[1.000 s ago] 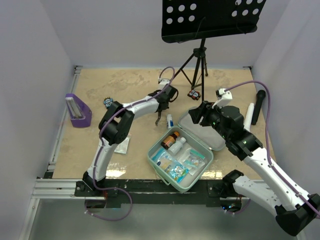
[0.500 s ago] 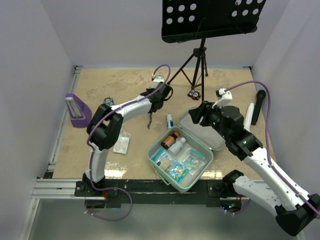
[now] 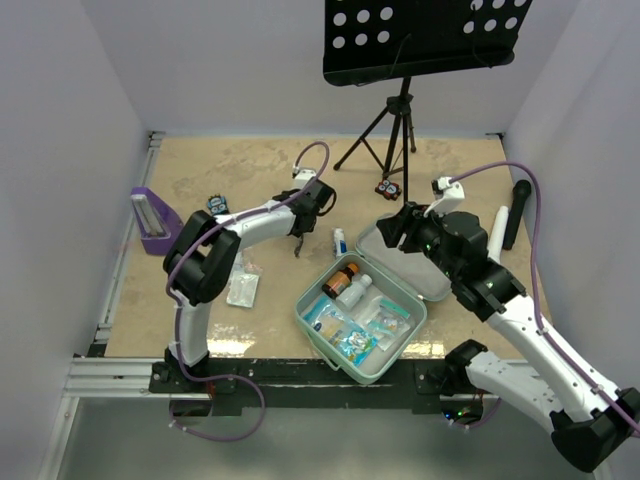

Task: Organize the medicine kit
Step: Move the scissors to the center of the board.

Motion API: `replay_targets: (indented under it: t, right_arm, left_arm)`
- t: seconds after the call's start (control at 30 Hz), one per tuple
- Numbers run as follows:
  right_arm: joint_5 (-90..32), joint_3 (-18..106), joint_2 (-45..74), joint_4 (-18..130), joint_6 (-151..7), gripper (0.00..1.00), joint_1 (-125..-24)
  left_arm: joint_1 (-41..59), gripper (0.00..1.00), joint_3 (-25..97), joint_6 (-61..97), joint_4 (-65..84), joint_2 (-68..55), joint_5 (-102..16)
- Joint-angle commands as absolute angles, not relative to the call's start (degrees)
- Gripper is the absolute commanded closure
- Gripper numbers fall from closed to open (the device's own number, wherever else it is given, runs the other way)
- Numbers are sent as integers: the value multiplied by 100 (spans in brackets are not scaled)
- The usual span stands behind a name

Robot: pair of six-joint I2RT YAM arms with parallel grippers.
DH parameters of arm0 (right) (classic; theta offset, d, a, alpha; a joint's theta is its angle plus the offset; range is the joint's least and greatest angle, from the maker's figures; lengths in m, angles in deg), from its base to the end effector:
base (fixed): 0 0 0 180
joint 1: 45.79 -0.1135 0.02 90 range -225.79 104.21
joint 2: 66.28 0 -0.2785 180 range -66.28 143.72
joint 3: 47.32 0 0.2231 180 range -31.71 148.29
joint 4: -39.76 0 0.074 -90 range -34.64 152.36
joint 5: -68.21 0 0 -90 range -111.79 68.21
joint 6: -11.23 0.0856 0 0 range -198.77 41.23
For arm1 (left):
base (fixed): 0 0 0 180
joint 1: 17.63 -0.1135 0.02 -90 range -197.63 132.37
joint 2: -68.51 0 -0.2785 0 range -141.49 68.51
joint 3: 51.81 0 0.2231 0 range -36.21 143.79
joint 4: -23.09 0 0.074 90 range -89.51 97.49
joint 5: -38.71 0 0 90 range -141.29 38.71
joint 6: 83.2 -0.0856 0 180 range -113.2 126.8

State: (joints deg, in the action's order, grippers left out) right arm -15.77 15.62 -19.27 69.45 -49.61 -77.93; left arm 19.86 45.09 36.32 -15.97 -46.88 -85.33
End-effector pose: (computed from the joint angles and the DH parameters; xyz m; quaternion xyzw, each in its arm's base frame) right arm 0.1734 0.0984 0.3406 0.0120 0.7862 0.2787 0.5514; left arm 0.3694 -0.2229 0.1720 -0.0178 0.9216 0.0869 0.3779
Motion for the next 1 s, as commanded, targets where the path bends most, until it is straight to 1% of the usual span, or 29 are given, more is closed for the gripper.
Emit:
replay_targets:
  t: [0.0, 0.4, 0.67, 0.8, 0.87, 0.97]
  right_arm:
    - [-1704, 1697, -1873, 6688, -4951, 42, -7804]
    - [-1853, 1680, -1723, 6582, -4924, 42, -7804]
    - [-1915, 1742, -1609, 6556, -4916, 42, -7804]
    - [-1924, 1724, -1591, 6565, -4916, 42, -7796]
    - [-1941, 1724, -1583, 6556, -4916, 42, -7796]
    - [-2029, 1733, -1556, 6530, -4889, 42, -7804]
  left_arm:
    - [1955, 53, 4465, 3984, -1562, -4575, -8425]
    - [2130, 51, 3894, 4266, -1440, -4513, -8126]
    - [2201, 51, 3806, 4292, -1378, -4470, -8073]
    - [2289, 49, 3692, 4292, -1246, -4188, -8091]
    - [2324, 47, 3736, 4292, -1316, -4205, -8108]
    - [2333, 47, 3718, 4318, -1378, -4302, -8047]
